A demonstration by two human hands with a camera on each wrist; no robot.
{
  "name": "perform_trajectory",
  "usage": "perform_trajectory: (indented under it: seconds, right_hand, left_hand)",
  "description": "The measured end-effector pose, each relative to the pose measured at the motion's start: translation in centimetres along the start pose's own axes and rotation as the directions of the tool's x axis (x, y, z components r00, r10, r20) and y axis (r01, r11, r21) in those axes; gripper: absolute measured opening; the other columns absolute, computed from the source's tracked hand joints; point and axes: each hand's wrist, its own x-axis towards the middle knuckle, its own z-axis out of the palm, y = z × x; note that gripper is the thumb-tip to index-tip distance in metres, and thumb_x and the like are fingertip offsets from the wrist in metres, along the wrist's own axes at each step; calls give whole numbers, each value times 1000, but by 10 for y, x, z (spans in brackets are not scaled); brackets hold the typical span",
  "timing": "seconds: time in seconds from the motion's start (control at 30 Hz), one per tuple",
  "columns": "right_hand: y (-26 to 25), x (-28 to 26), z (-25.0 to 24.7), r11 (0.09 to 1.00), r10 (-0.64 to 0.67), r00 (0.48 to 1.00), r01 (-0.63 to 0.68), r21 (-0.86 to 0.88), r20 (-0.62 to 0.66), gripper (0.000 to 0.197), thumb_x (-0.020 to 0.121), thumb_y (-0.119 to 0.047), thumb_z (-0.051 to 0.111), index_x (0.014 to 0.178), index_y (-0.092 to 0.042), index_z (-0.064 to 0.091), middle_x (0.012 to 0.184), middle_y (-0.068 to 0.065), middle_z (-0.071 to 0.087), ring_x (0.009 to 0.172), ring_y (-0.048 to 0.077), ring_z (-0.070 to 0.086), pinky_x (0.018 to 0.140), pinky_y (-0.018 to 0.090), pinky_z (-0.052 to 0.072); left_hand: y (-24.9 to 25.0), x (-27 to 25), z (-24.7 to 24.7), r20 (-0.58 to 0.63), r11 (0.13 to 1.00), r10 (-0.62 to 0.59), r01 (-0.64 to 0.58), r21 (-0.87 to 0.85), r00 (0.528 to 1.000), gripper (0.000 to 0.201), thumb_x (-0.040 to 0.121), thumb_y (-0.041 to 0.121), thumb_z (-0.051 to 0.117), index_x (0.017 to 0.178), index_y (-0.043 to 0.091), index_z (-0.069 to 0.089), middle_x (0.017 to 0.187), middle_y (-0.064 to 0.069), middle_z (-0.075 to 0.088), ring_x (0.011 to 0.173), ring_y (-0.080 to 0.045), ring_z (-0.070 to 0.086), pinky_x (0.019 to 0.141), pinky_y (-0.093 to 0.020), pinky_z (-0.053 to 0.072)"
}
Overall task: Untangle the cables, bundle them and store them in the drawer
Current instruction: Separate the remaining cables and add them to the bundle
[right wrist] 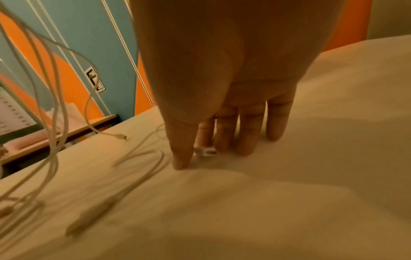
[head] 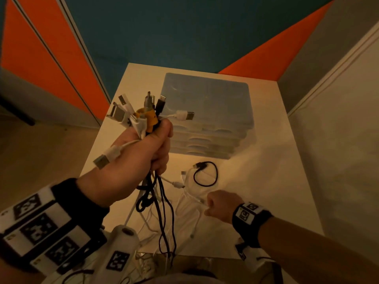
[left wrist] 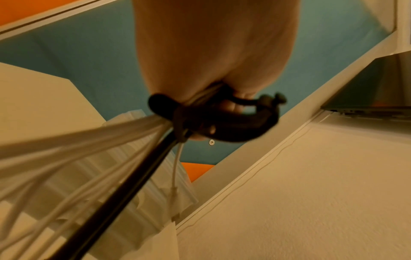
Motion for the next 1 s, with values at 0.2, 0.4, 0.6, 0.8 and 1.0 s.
perform_trajectory:
  seconds: [0.2,0.4,0.6,0.8,1.0]
  right_hand:
    - [24,-13,-34,964,-25,978,79,256,-208,7,88,-36,61,88,-29,60,86,-9,61,78,14,57,70,28,44]
    - [36,-54,-115,754,-2,781,412,512,-625,22,84,-12,71,78,-32,65,74,-7,64,66,7,58,64,16,43]
    - [0,-95,-172,493,-150,636,712,500,-757,18,74,-18,81,77,-29,67,77,-10,67,74,9,61,72,21,50]
    - [-38,-112,-184,461,-334,605,774,434,-723,21,76,-16,73,93,-29,73,90,-14,72,84,7,68,77,19,51]
    - [-54,-104,-181,382,-302,539,824,418,-787,18,77,-29,71,94,-36,73,95,-7,72,93,17,68,83,29,53]
  left_hand:
    - [3,2,1,-78,988,35,-23,150,996,28,98,39,45,80,18,51,53,4,38,43,-20,41,66,-46,58]
    - [1,8,4,-85,983,53,-37,179,995,26,99,30,41,80,20,55,52,2,36,43,-16,35,59,-40,54]
    - [8,9,14,-25,926,165,-146,349,986,6,85,31,66,81,27,63,57,6,58,57,-17,61,50,-13,47]
    - [2,15,30,75,945,198,-210,251,977,27,77,-4,74,90,15,61,52,19,57,55,14,55,62,-1,42]
    - [-28,40,30,25,975,159,-161,155,987,45,74,52,76,108,23,70,69,15,62,67,22,59,88,-10,47]
